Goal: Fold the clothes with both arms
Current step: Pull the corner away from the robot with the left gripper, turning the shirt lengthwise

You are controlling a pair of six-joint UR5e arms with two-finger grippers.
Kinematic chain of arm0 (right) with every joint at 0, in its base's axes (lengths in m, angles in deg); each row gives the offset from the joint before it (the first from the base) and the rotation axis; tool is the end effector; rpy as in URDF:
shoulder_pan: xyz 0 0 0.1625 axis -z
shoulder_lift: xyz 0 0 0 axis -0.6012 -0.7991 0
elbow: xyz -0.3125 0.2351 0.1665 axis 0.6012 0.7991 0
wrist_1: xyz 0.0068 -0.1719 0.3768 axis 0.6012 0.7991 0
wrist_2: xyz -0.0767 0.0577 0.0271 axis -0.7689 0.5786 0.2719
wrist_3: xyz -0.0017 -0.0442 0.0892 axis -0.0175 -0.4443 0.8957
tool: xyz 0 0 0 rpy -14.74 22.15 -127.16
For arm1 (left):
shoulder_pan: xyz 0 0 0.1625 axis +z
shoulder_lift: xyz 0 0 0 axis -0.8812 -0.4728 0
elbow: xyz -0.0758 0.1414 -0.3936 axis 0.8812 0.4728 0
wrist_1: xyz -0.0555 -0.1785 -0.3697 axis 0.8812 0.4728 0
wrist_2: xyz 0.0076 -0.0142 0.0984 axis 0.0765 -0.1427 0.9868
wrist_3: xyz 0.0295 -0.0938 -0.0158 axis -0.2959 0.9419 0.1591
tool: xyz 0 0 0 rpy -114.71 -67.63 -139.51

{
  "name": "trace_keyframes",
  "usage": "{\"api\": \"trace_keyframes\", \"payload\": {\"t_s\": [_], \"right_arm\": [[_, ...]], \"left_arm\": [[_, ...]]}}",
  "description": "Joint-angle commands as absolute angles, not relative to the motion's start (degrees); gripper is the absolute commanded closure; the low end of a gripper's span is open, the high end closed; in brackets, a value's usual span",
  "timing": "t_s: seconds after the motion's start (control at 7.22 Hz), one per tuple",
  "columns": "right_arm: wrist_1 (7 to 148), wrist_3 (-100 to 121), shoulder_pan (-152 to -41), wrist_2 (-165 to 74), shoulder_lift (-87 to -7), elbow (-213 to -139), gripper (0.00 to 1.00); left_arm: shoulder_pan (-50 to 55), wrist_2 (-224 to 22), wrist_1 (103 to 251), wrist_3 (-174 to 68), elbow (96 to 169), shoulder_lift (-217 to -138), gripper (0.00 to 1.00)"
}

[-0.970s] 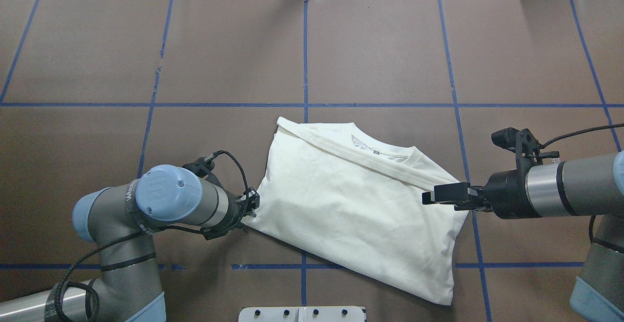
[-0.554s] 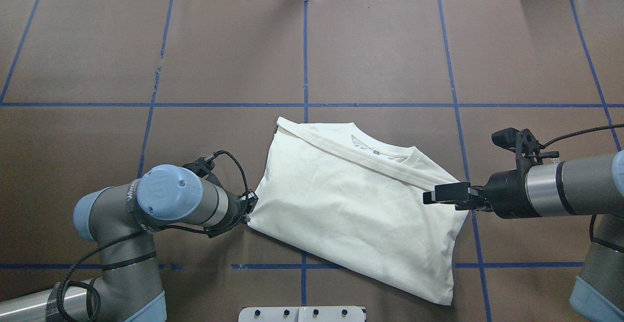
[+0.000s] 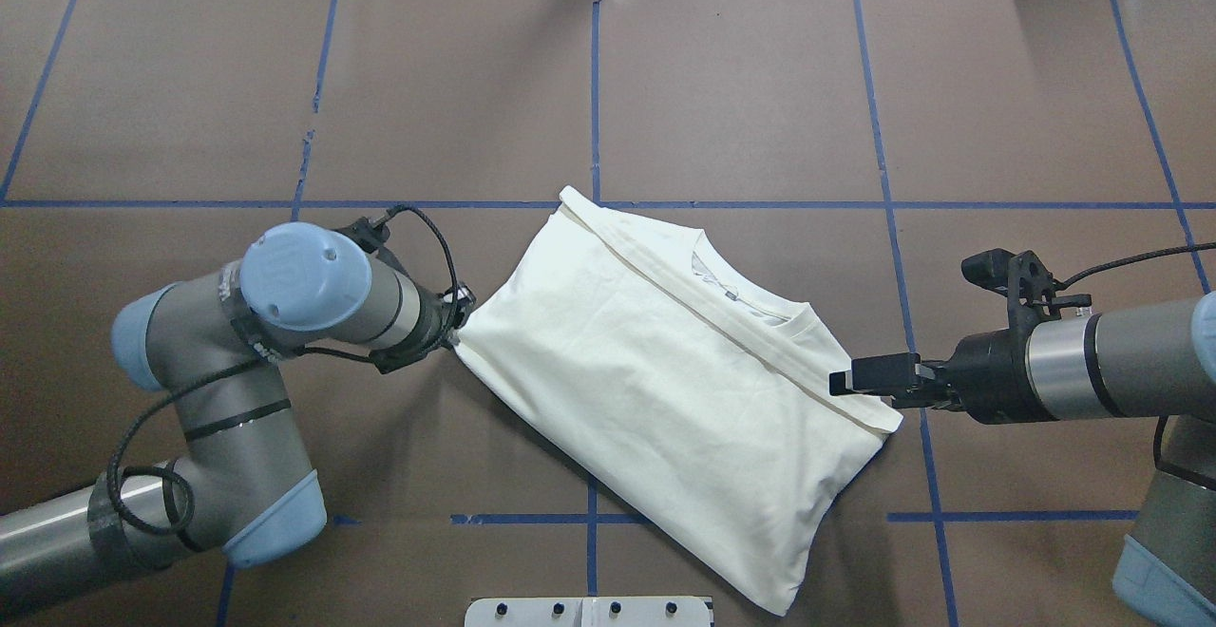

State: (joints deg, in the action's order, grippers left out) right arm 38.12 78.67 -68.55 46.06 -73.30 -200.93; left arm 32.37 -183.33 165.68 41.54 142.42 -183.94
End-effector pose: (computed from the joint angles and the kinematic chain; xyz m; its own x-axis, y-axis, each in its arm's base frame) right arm -0.3203 -0.3048 0.3706 0.2508 0.0496 0.9668 -0.1116 0.9935 -0.0220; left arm 0.5028 -0.4089 0.2914 0.4100 -0.5996 -0.6873 0.4747 0.7837 -0.4006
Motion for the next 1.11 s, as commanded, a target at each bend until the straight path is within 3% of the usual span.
{"api": "trace_keyframes", "payload": {"t_s": [0.0, 0.83, 0.97], "right_arm": [[38.1, 78.6, -69.6, 46.1, -73.4, -200.0, 0.00], [38.1, 78.6, -70.4, 45.4, -73.0, -198.4, 0.00], [38.1, 78.6, -70.4, 45.4, -72.9, -198.0, 0.00]], "left_arm": [[25.9, -183.3, 165.0, 35.8, 133.4, -192.1, 1.00], [19.6, -176.0, 185.8, 23.9, 99.6, -210.3, 1.00], [19.6, -176.0, 187.9, 23.9, 98.5, -210.4, 1.00]]}}
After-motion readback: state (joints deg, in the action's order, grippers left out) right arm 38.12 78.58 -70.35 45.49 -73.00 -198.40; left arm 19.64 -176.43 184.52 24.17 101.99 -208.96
